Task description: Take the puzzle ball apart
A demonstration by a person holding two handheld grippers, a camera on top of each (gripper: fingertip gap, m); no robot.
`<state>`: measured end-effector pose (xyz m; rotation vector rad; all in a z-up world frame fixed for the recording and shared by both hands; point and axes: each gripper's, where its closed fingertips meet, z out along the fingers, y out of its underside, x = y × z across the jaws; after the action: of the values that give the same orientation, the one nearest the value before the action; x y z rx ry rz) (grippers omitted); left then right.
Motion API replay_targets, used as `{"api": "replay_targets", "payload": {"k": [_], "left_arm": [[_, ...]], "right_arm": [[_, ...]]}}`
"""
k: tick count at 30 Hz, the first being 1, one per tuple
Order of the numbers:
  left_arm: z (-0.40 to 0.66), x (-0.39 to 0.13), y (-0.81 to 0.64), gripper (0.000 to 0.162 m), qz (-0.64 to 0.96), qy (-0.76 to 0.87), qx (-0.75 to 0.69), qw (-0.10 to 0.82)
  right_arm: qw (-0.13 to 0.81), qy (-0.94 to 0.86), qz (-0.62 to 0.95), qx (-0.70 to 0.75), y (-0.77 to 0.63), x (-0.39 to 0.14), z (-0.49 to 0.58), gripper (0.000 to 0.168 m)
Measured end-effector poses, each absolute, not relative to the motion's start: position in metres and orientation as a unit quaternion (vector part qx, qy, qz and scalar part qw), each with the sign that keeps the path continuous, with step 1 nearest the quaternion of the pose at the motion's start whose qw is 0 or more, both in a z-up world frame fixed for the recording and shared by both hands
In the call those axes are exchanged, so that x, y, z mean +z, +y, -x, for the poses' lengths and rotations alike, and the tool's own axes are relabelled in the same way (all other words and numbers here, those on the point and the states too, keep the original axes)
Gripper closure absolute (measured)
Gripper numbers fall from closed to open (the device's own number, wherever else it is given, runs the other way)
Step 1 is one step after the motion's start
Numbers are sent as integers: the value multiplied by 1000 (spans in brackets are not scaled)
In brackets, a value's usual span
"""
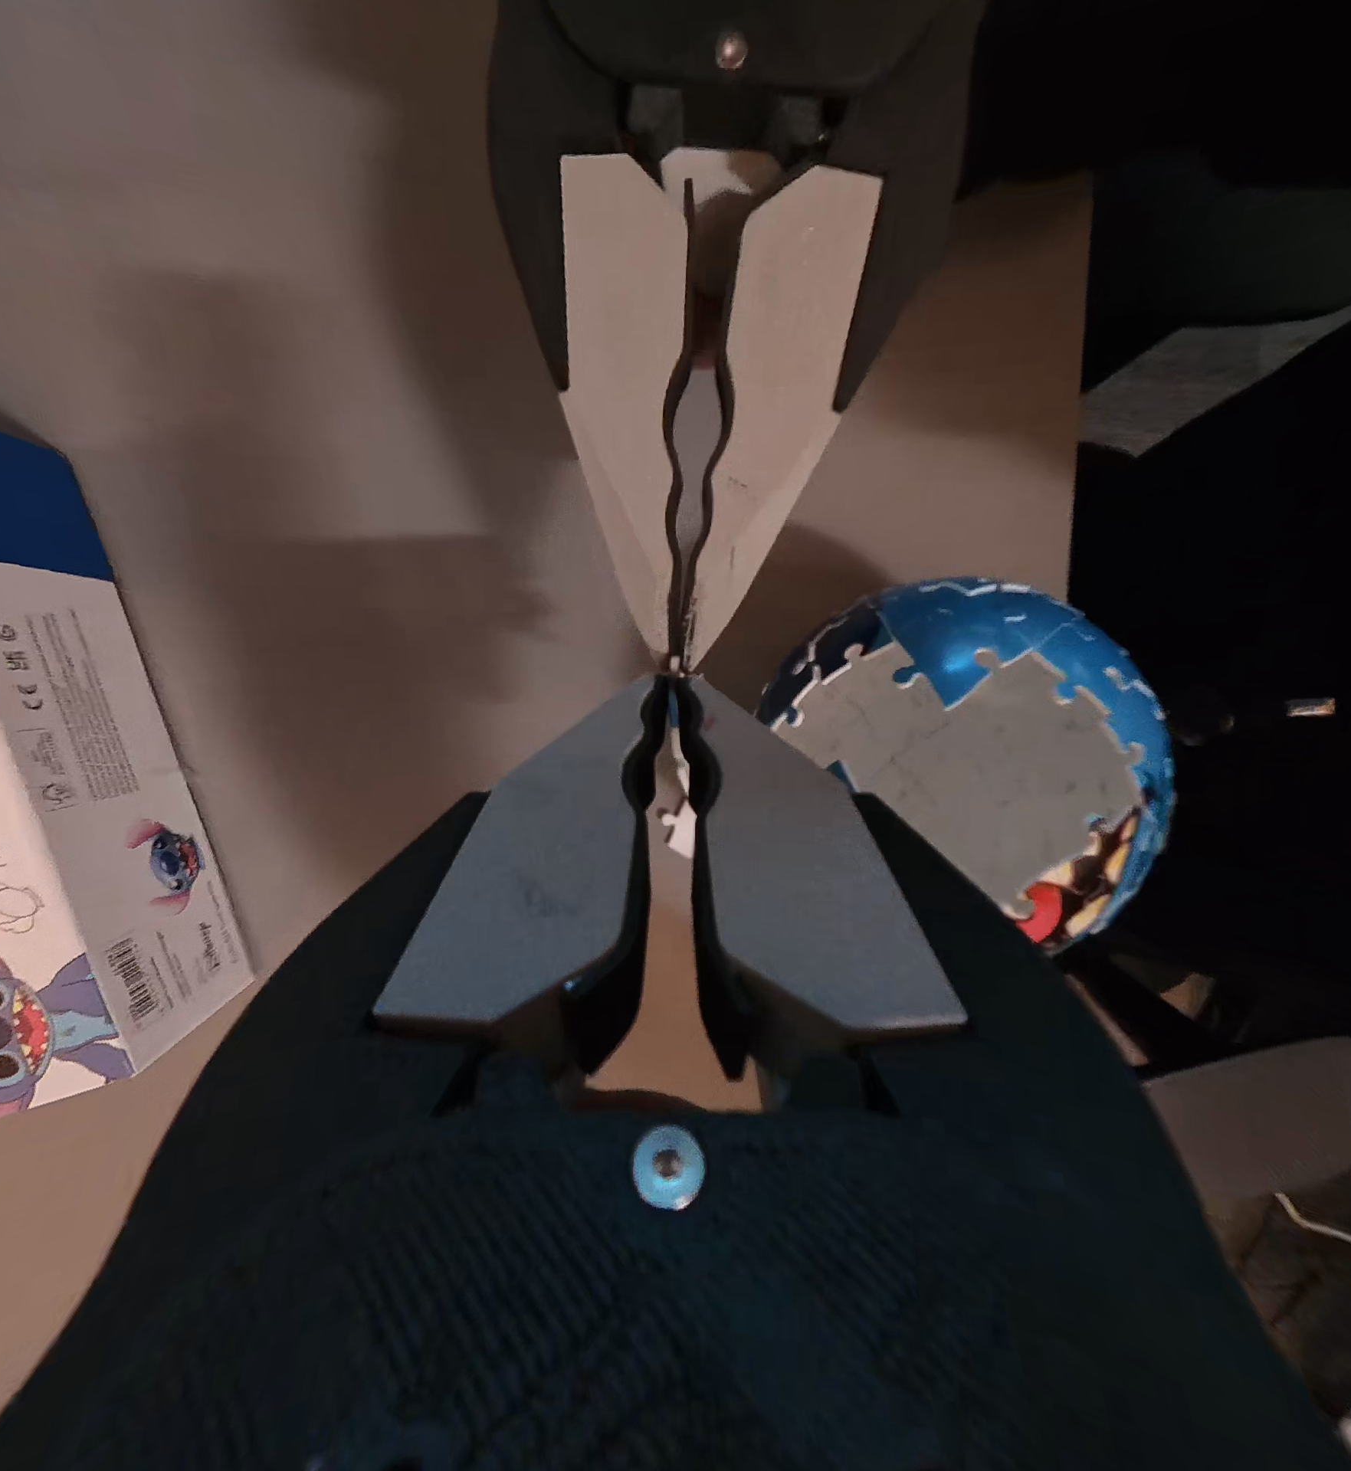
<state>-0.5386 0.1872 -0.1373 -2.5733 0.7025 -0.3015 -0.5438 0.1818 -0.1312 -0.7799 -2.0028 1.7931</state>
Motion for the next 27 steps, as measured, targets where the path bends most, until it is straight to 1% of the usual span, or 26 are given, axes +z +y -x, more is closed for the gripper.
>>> {"api": "replay_targets", "payload": {"k": [3, 12, 13, 14, 16, 17, 18, 19, 22, 24, 27], "left_arm": [[537, -129, 192, 162, 931, 234, -122, 252], [537, -120, 197, 162, 930, 182, -149, 281], [536, -120, 197, 162, 929, 178, -158, 284], [534, -120, 197, 162, 928, 176, -164, 284], [534, -121, 200, 162, 927, 173, -166, 289], [534, -121, 201, 162, 927, 173, -167, 289], [533, -121, 201, 162, 926, 174, -171, 289], [531, -120, 201, 162, 924, 176, -175, 289], [532, -120, 202, 162, 924, 175, -174, 292], [534, -115, 202, 161, 921, 171, -178, 302], [543, -109, 202, 154, 918, 150, -177, 323]], "right_arm": [[170, -687, 277, 650, 187, -123, 543, 168], [160, -669, 286, 666, 193, -116, 542, 168], [153, -666, 289, 670, 193, -116, 542, 167], [143, -665, 292, 672, 193, -117, 542, 161], [119, -670, 292, 672, 190, -121, 540, 157], [114, -672, 291, 671, 188, -123, 539, 160], [114, -675, 288, 669, 186, -125, 539, 167], [118, -679, 286, 665, 185, -126, 539, 168], [150, -685, 284, 654, 187, -126, 542, 168], [143, -680, 289, 658, 188, -125, 542, 168], [129, -667, 301, 670, 193, -123, 544, 168]]}}
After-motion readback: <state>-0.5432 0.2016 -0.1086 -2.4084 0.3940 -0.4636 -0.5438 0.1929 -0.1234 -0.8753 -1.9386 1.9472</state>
